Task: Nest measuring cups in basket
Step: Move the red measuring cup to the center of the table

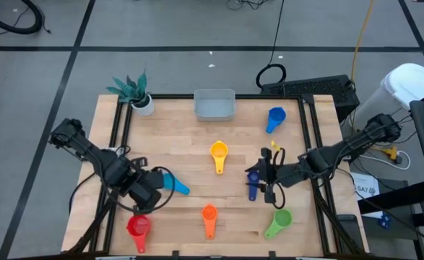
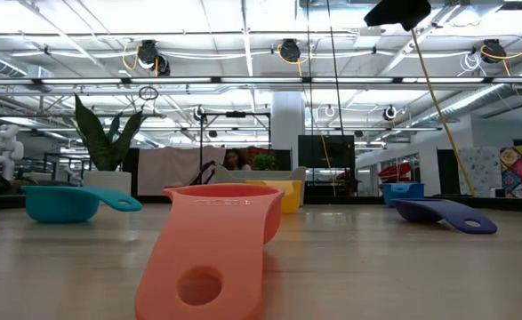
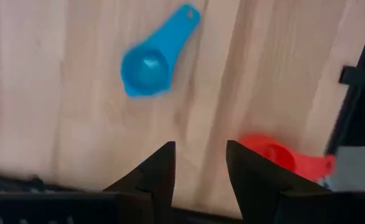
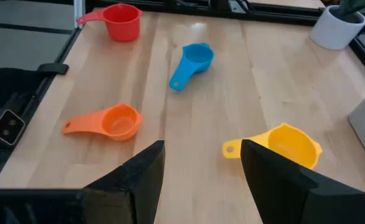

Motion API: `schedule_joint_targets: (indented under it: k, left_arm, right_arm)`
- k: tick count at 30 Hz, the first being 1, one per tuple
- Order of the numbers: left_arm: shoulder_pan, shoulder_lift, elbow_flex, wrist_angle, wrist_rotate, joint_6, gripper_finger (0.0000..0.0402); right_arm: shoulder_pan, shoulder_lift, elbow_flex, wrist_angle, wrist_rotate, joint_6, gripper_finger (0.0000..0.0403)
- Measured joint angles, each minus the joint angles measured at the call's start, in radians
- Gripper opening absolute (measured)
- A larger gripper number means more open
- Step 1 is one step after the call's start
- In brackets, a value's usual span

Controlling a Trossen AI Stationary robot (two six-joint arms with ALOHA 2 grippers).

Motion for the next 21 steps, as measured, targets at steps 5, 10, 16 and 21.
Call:
schedule_joint_targets:
  k: [5, 10, 16, 21]
  left_arm:
    - [-0.036, 0.056, 0.000, 0.010, 0.123, -0.143, 0.0145]
    - [-0.069, 0.140, 0.000, 0.010, 0.217, -0.181, 0.0145]
    - [-0.118, 0.213, 0.000, 0.025, 0.257, -0.189, 0.0145]
    - [-0.156, 0.233, 0.000, 0.082, 0.256, -0.260, 0.0145]
  right_arm:
    - [0.000, -0.003, 0.000, -0.025, 0.046, -0.023, 0.0206]
    - [0.000, -0.003, 0.000, -0.054, 0.052, -0.050, 0.0206]
    - [-0.001, -0.007, 0.000, -0.055, 0.052, -0.089, 0.0206]
    - [-0.001, -0.007, 0.000, -0.061, 0.052, -0.108, 0.0206]
